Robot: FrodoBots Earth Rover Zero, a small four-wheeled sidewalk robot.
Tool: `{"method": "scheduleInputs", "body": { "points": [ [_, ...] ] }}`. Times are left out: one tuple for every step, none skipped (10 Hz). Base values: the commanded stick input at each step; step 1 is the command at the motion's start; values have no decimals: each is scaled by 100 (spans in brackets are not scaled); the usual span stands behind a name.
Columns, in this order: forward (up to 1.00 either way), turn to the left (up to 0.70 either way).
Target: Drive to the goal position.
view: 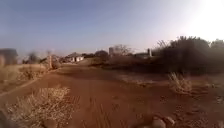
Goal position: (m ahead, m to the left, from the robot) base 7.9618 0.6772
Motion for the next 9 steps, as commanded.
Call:
{"method": "scheduleInputs", "body": {
  "points": [
    [70, 35],
    [70, 35],
    [70, 35],
    [70, 35],
    [70, 31],
    [70, 2],
    [70, 0],
    [70, 0],
    [70, 0]
  ]
}}
